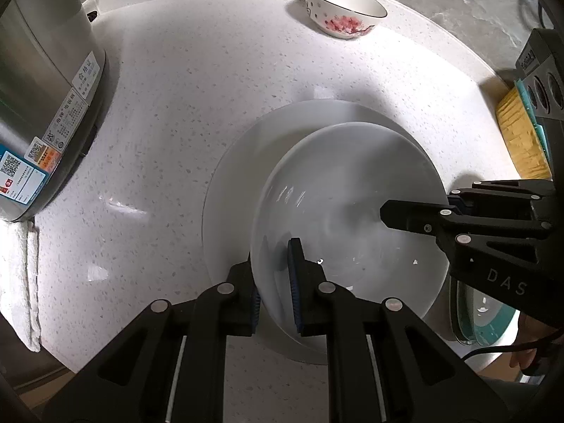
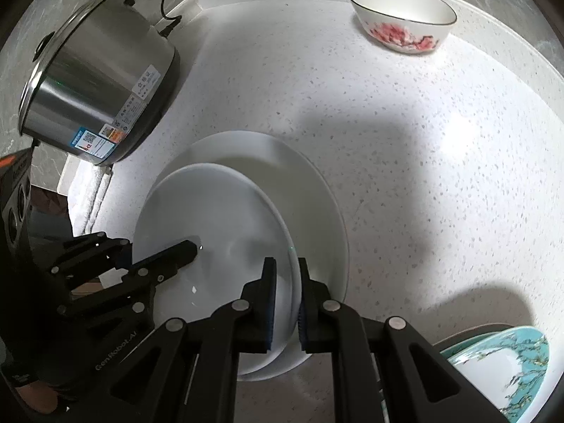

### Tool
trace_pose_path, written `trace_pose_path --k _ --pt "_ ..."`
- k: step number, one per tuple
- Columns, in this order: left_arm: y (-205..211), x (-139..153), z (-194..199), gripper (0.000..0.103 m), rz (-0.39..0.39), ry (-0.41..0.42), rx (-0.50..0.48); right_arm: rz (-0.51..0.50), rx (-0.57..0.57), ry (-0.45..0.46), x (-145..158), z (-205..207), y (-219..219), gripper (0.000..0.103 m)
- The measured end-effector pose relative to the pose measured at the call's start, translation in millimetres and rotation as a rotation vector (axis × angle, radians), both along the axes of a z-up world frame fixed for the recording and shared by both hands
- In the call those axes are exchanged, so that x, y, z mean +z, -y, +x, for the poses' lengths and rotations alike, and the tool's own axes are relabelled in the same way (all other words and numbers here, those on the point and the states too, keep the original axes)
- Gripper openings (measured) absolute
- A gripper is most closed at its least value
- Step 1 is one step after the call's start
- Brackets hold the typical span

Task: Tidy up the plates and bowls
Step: 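Lift the second white plate with both tools and lower it onto the first, then open both tools and move them to the red-printed white bowl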

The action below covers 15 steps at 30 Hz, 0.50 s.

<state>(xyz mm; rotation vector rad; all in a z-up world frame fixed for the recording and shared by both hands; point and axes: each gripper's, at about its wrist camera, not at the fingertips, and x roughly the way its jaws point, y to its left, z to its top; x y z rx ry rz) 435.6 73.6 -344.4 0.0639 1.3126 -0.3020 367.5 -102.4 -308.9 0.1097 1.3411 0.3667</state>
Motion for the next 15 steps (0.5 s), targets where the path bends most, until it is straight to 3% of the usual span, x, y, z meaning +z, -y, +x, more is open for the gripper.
trace_pose_path --k 11,15 --pt "1.2 4.0 2.4 0.015 0.007 0.03 0.022 -0.05 0.035 0.026 -2.6 1.6 -6.2 0.011" --pt "0.6 9.1 -0.3 0.023 -0.008 0.039 0.035 -0.067 0.048 0.033 -3.4 2.5 -8.7 0.008"
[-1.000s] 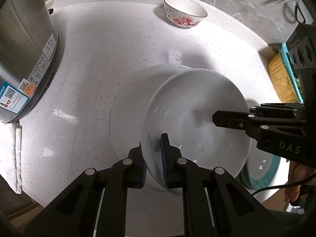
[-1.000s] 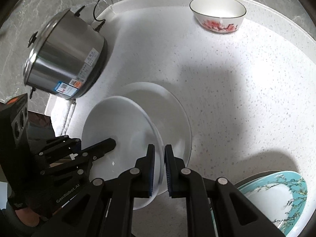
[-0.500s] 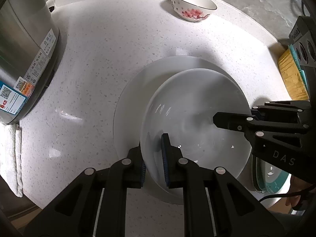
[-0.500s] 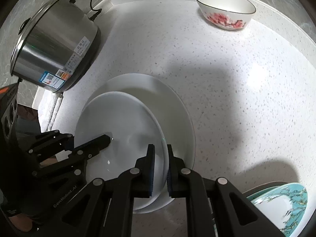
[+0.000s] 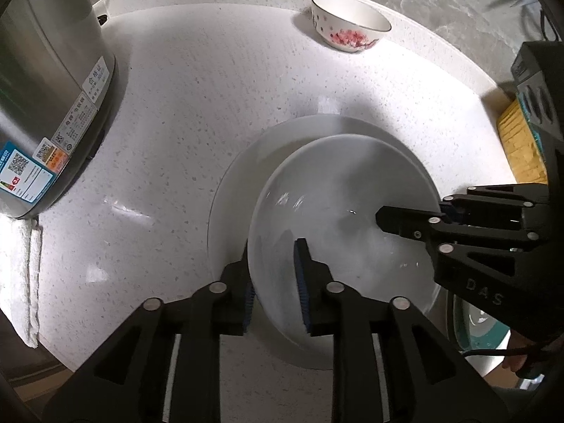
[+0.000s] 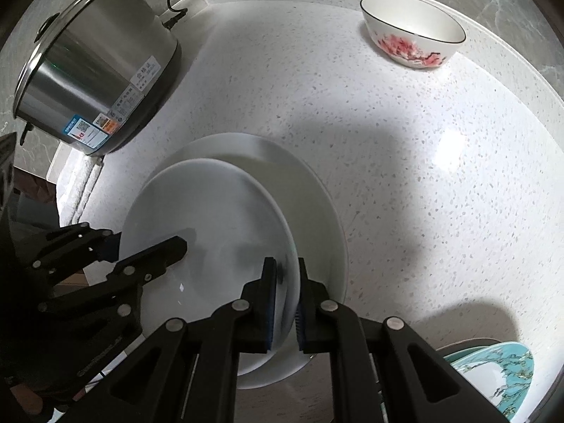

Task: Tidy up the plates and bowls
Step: 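Open both tools and move them to the red-printed white bowl, then close the left tool on the bowl rim while the right tool grips it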

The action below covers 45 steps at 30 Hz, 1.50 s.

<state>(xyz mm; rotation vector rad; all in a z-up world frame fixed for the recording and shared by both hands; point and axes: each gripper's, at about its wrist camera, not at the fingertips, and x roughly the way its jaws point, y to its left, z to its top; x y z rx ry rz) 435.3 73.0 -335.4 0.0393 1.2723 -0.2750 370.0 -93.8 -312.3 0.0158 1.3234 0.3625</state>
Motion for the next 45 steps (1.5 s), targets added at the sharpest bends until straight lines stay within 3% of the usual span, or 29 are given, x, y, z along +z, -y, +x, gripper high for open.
trace_pose_path --k 2,4,11,13,16,18,23,25,27,31,32,33,34,35,39,45 --pt "-0.9 5.2 -1.0 0.032 -0.014 0.022 0.007 -0.007 0.005 0.003 -0.3 0.8 -0.4 0.008" --pt "-3.1 11.9 -1.9 0.048 -0.047 0.037 0.014 -0.01 0.008 0.003 -0.6 0.5 -0.1 0.008" --pt "-16.9 29.7 -2.0 0.052 -0.093 0.069 0.058 0.0 0.0 0.001 -0.8 0.6 2.0 0.009" --pt "-23.4 37.7 0.2 0.055 -0.12 0.08 0.071 0.02 -0.009 0.004 2.6 -0.8 4.2 0.015" --pt "-29.5 45.2 3.3 0.055 -0.134 0.075 0.074 0.051 -0.012 0.023 12.0 -3.3 5.4 0.036" --pt "-32.2 51.7 7.8 0.055 -0.155 0.075 0.079 0.055 -0.02 0.044 20.6 -5.3 6.4 0.062" --pt "-32.4 69.2 30.3 0.055 -0.203 0.067 0.054 0.115 -0.092 0.072 43.2 -7.7 27.9 0.066" --pt "-31.3 75.6 43.9 0.055 -0.208 0.067 0.048 0.171 -0.155 0.091 57.7 -3.7 52.9 0.069" --pt "-29.2 84.7 68.1 0.059 -0.225 0.057 0.031 0.199 -0.212 0.107 68.1 3.7 74.2 0.081" --pt "-18.8 104.3 120.4 0.083 -0.229 0.089 -0.006 0.247 -0.364 0.165 89.3 25.2 132.1 0.083" --pt "-14.3 106.0 136.3 0.088 -0.21 0.081 -0.013 0.27 -0.401 0.181 94.0 33.0 145.4 0.086" --pt "-9.5 108.0 151.5 0.1 -0.202 0.08 -0.019 0.278 -0.419 0.19 95.2 37.5 150.8 0.091" --pt "-4.4 109.9 166.8 0.103 -0.188 0.088 -0.027 0.275 -0.438 0.206 99.7 47.8 161.1 0.094" --pt "1.5 110.3 181.4 0.103 -0.162 0.093 -0.034 0.273 -0.452 0.223 102.7 59.0 169.0 0.103" --pt "29.2 101.5 230.2 0.103 -0.109 0.097 -0.07 0.279 -0.465 0.219 101.7 89.7 177.7 0.103" --pt "66.5 65.0 279.9 0.103 -0.022 0.067 -0.123 0.223 -0.437 0.181 73.8 133.3 169.6 0.103"
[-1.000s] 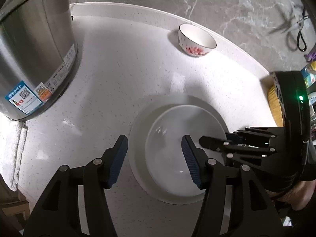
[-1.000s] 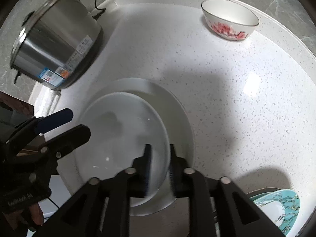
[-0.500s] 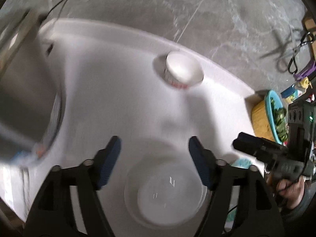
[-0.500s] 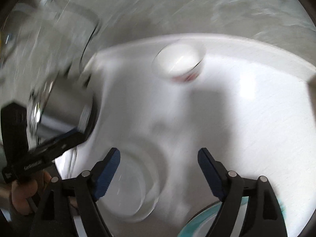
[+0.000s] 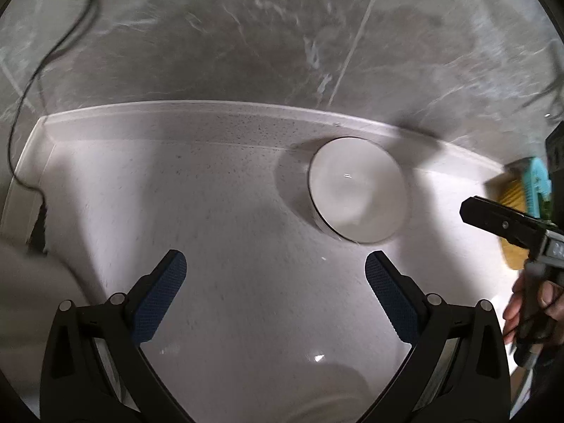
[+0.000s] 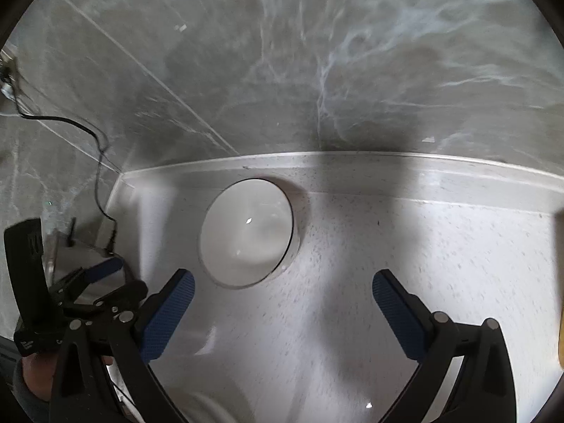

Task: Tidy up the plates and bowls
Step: 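Close the left tool on the bowl rim while the right tool grips it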

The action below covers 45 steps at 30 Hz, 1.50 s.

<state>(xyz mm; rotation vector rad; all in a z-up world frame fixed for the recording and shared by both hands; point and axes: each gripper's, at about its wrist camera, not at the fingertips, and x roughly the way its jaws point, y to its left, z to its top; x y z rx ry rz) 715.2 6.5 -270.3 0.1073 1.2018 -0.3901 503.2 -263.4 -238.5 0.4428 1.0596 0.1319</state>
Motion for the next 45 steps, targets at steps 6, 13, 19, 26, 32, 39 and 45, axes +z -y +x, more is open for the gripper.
trace_pose_path --k 6,13,19,26,32,39,45 --pt "22.0 -24.6 38.6 0.103 0.002 -0.012 -0.025 0.014 -0.005 -0.034 -29.7 20.6 1.4 0.103" --pt "38.4 -50.9 75.3 0.102 0.009 -0.069 -0.054 0.053 -0.01 -0.086 -48.0 41.8 8.8 0.091" --pt "48.6 -64.6 77.5 0.102 0.055 -0.055 -0.081 0.066 0.0 -0.118 -59.0 53.2 9.3 0.088" --pt "51.9 -75.5 91.5 0.081 0.038 -0.068 -0.078 0.057 0.023 -0.142 -64.3 63.4 -0.3 0.07" --pt "54.8 -87.2 97.8 0.029 -0.014 -0.14 -0.097 0.087 0.026 -0.168 -69.6 66.7 1.5 0.052" --pt "67.8 -91.0 102.7 0.007 -0.06 -0.159 -0.148 0.208 0.051 -0.198 -77.8 72.4 2.6 0.023" --pt "61.2 -91.6 99.9 0.007 -0.087 -0.171 -0.163 0.245 0.044 -0.201 -80.0 72.0 5.8 0.023"
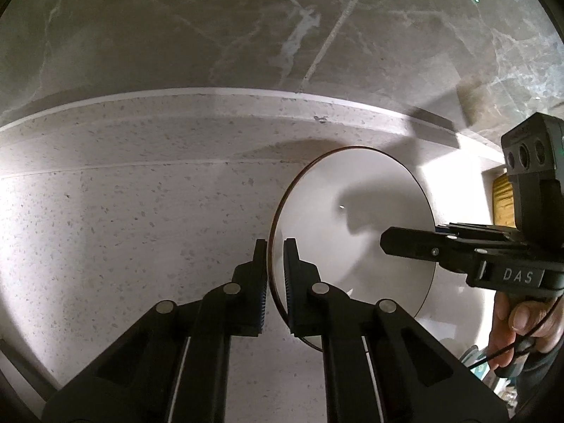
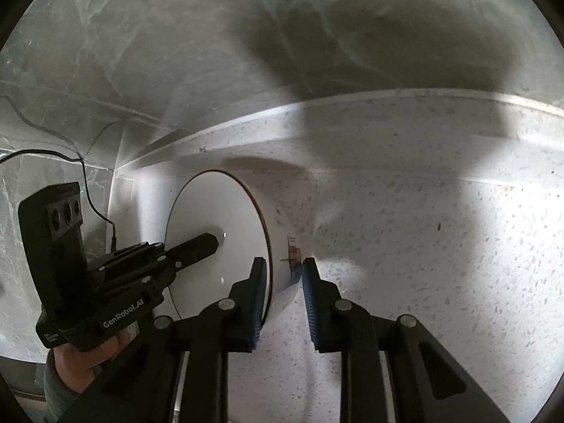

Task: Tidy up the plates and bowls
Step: 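Close the left tool on the bowl rim while the right tool grips it, then lift the red-printed white bowl with both tools toward the rice cooker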

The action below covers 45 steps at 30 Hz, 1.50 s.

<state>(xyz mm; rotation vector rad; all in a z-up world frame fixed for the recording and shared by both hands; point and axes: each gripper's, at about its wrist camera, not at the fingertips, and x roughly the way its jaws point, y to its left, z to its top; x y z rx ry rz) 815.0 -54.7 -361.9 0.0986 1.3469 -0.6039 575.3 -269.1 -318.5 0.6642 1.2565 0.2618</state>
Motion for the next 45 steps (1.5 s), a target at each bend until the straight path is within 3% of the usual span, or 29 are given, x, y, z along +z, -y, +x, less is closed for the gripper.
trace_pose_path --k 8,21,30,45 --pt "-2.6 -2.0 -6.7 0.007 -0.015 -0.01 0.006 0.017 -0.008 0.008 8.6 -7.7 8.8 0.023" --pt "-35.4 46.3 -42.8 0.007 -0.018 0.017 0.03 0.011 0.034 0.048 40.0 -26.7 -2.6 0.023" --pt "-72.8 87.3 -102.4 0.007 -0.025 0.054 0.07 0.023 0.094 0.077 65.0 -57.2 -29.5 0.023" --pt "-141.0 125.6 -226.3 0.008 -0.041 0.072 0.15 0.02 0.235 0.094 93.8 -119.5 -97.5 0.023"
